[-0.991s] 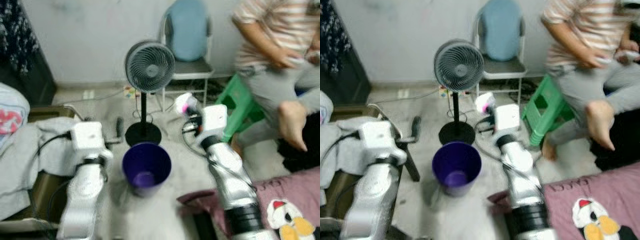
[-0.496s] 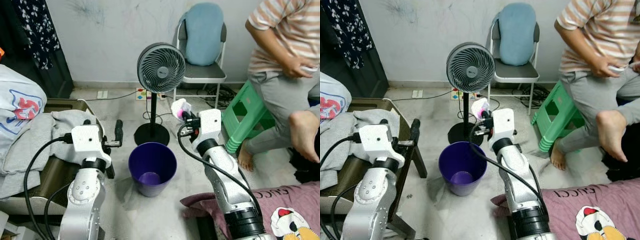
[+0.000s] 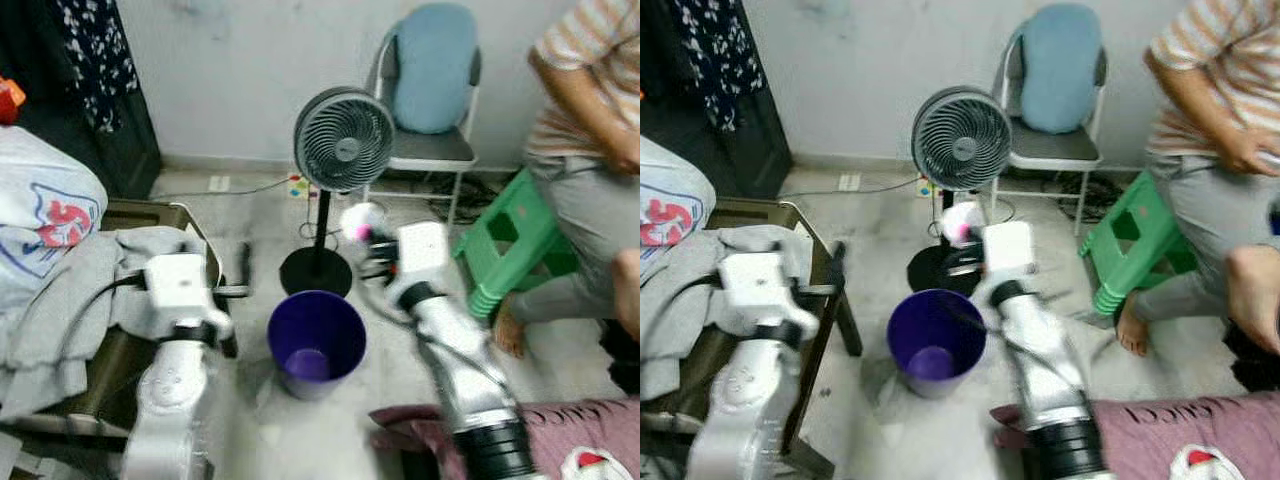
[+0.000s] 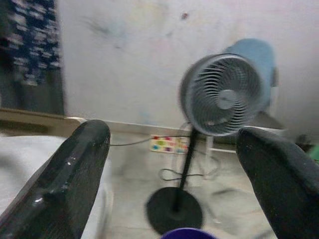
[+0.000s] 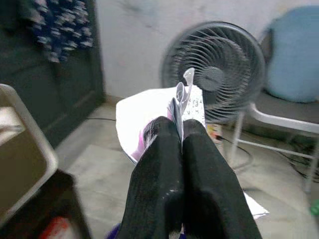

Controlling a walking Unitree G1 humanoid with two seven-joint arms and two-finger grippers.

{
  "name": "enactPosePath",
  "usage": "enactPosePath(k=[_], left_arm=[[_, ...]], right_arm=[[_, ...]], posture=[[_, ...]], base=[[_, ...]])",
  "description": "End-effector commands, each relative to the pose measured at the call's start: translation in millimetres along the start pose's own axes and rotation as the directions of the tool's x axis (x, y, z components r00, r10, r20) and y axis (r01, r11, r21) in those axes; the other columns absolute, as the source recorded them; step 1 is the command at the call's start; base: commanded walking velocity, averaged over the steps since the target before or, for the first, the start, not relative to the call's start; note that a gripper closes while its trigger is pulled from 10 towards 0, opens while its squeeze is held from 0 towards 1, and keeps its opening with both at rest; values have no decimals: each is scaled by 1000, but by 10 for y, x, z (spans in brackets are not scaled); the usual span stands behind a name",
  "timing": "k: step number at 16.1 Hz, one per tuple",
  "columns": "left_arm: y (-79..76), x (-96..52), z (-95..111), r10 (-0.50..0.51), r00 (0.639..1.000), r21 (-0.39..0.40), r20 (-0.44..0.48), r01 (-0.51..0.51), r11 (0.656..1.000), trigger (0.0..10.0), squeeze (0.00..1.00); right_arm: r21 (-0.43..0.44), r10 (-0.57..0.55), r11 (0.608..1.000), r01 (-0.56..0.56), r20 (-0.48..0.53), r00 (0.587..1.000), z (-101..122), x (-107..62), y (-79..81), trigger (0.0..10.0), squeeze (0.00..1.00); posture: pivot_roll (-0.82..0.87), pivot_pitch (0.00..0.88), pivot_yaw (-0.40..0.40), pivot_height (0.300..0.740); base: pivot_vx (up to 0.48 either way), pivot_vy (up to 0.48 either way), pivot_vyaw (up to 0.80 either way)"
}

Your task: Clean up the room

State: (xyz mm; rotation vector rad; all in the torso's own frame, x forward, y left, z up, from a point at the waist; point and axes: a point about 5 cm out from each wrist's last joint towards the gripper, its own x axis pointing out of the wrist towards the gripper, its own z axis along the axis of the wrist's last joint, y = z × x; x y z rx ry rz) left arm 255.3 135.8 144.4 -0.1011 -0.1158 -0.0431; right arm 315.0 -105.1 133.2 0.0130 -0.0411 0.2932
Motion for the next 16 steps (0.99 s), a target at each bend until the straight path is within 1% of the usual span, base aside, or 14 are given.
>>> enactPosePath(k=[1,7,8,10,12,16], left_arm=[[50,-14,18,15,1000,5,-2,-15,1000,10000,0],[30,-14,16,7,1000,5,-4,-7,1000,10000,0],[41,-13,10,21,1000,13,-13,-21,1000,10000,0],[62,-9,5,52,998,20,-20,-52,998,10000,0],[64,-6,5,54,998,20,-20,-53,998,10000,0],[62,7,11,49,999,22,-18,-48,999,10000,0]], right_arm=[[3,20,1000,-20,13,1000,45,27,69,10000,0],[-8,17,1000,-17,4,1000,28,24,57,10000,0],[-9,17,1000,-17,4,1000,28,25,59,10000,0],[-12,18,1000,-18,2,1000,25,28,62,10000,0],[-11,20,1000,-20,4,1000,26,29,65,10000,0],[-9,15,1000,-15,5,1000,21,35,69,10000,0]], posture=[[6,87,-100,740],[4,85,-100,740],[4,85,-100,740],[6,91,-100,740],[5,91,-98,740],[4,89,-90,740]], base=[[352,0,0],[338,0,0],[244,0,0],[0,0,0],[0,0,538],[0,0,800]])
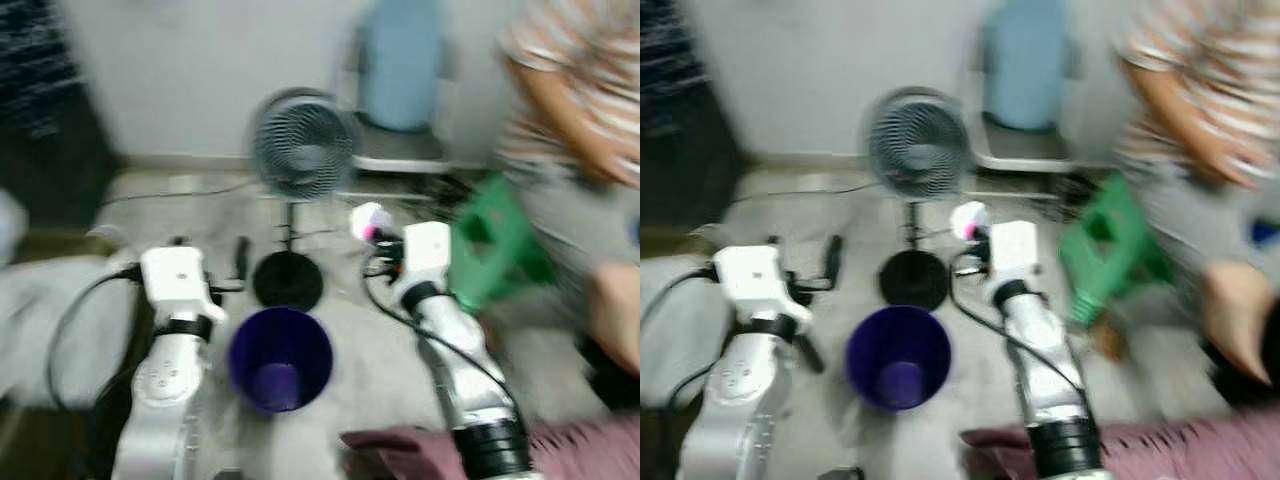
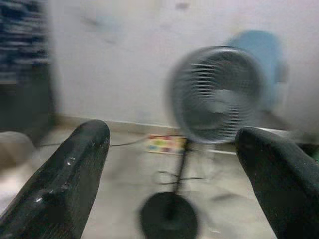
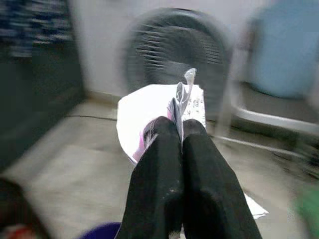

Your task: Clean up the room

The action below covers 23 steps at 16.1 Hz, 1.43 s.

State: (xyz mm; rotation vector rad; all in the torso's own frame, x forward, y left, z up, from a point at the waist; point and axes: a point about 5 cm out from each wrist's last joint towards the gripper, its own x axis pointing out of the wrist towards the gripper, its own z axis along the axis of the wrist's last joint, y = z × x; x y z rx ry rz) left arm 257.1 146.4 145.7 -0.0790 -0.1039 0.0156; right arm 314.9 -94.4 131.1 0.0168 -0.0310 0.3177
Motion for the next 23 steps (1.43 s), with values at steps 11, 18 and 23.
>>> enactPosePath(k=[11,18,23], left_arm=[[-218,-28,69,-188,982,68,34,185,980,10000,0],[-228,-28,81,-204,978,43,43,202,978,10000,0],[-221,-24,78,-203,978,38,40,202,979,10000,0]], right_arm=[[-94,-155,984,150,-50,987,-68,22,-209,10000,0],[-74,-173,983,168,-68,982,-95,31,-218,10000,0],[-68,-181,982,176,-79,980,-113,35,-221,10000,0]], posture=[[8,95,-81,740],[9,95,-79,740],[13,95,-79,740]], base=[[0,0,291],[80,0,0],[284,0,0]])
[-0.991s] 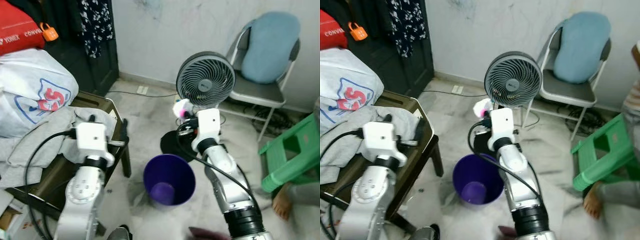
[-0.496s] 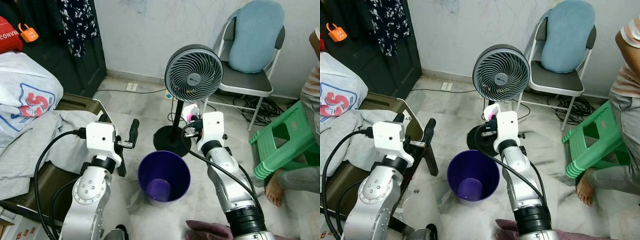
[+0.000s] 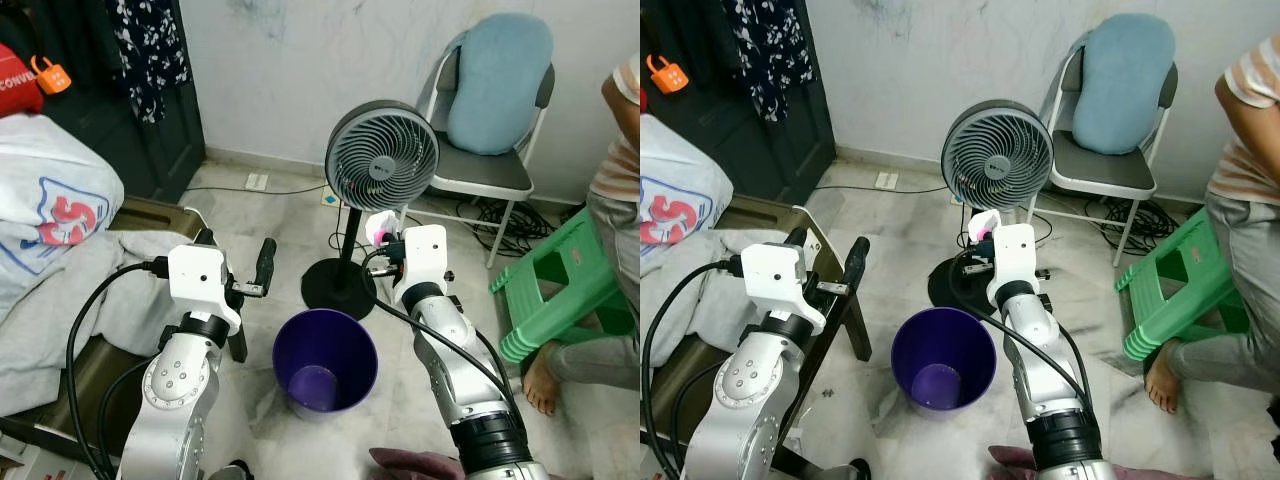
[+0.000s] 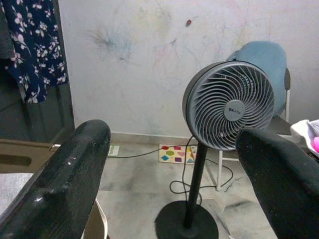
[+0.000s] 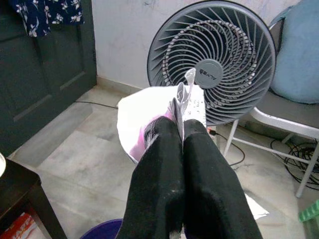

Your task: Clean up the room

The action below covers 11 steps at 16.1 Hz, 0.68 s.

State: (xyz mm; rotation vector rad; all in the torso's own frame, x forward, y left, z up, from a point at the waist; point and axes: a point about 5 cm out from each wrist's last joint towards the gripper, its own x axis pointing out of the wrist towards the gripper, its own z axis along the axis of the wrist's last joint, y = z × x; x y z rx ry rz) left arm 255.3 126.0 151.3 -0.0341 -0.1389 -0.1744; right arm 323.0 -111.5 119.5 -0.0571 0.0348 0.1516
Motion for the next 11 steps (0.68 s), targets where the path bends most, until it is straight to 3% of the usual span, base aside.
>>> enactPosePath(k=[1,11], left_arm=[[-14,-5,37,-12,1000,-1,15,12,1000,10000,0],[-3,-6,29,-14,1000,4,8,14,1000,10000,0]], right_arm=[[5,-13,1000,13,-10,1000,-2,23,-27,10000,0],[9,2,1000,-2,-13,1000,-10,36,-7,10000,0]], posture=[[14,95,-77,740],[23,85,-76,740]], base=[[285,0,0],[273,0,0]])
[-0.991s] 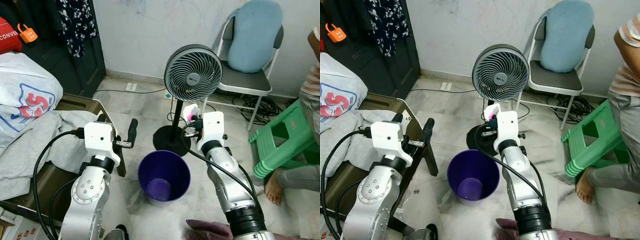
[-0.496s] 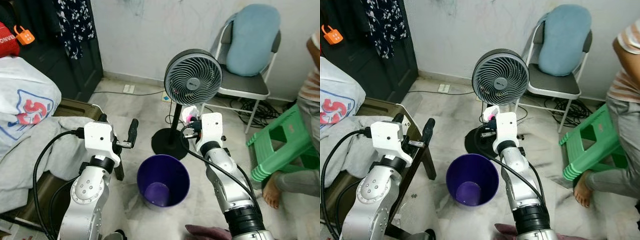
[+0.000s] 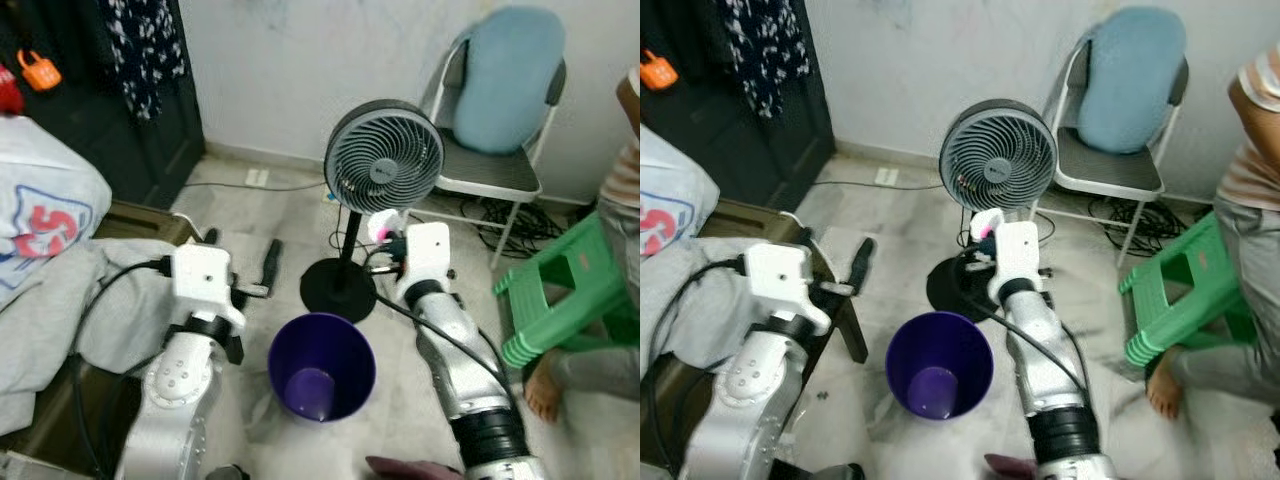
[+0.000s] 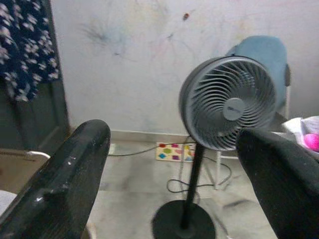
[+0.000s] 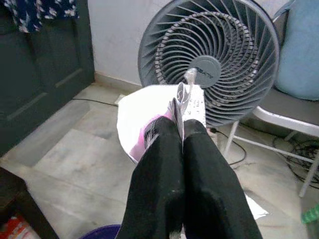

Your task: Clean up the room

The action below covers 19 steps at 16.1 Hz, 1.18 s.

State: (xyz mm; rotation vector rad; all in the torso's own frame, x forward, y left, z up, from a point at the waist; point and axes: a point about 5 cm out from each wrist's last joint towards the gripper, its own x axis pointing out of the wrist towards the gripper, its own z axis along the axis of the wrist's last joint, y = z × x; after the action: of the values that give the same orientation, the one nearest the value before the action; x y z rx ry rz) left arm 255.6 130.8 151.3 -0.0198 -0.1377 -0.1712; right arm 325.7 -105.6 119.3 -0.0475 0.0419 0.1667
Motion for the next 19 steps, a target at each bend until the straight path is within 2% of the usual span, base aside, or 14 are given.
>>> enactPosePath(k=[1,6,12,16,17,19], left_arm=[[-48,0,29,-17,1000,-10,10,17,1000,10000,0],[-40,0,28,-12,1000,-10,7,12,1000,10000,0],[11,-21,55,23,1000,12,11,-23,1000,10000,0],[73,-144,91,-47,999,114,18,45,992,10000,0],[132,-215,112,-88,996,151,7,86,985,10000,0],[148,-297,122,-141,990,186,-13,141,972,10000,0]], right_arm=[[0,-13,1000,13,-8,1000,-13,2,-59,10000,0],[8,-14,1000,14,-10,1000,-25,6,-51,10000,0],[4,-16,1000,16,8,1000,2,6,-37,10000,0],[10,-16,1000,16,12,1000,5,18,15,10000,0],[23,-36,999,36,2,999,-15,35,25,10000,0],[35,-48,998,49,-27,998,-56,61,55,10000,0]], posture=[[23,86,-75,740],[24,90,-70,740],[40,95,-74,740],[64,114,-77,740],[81,125,-77,740],[99,136,-75,740]], base=[[292,0,0],[340,0,0],[0,0,0],[0,0,0],[0,0,0],[0,0,0]])
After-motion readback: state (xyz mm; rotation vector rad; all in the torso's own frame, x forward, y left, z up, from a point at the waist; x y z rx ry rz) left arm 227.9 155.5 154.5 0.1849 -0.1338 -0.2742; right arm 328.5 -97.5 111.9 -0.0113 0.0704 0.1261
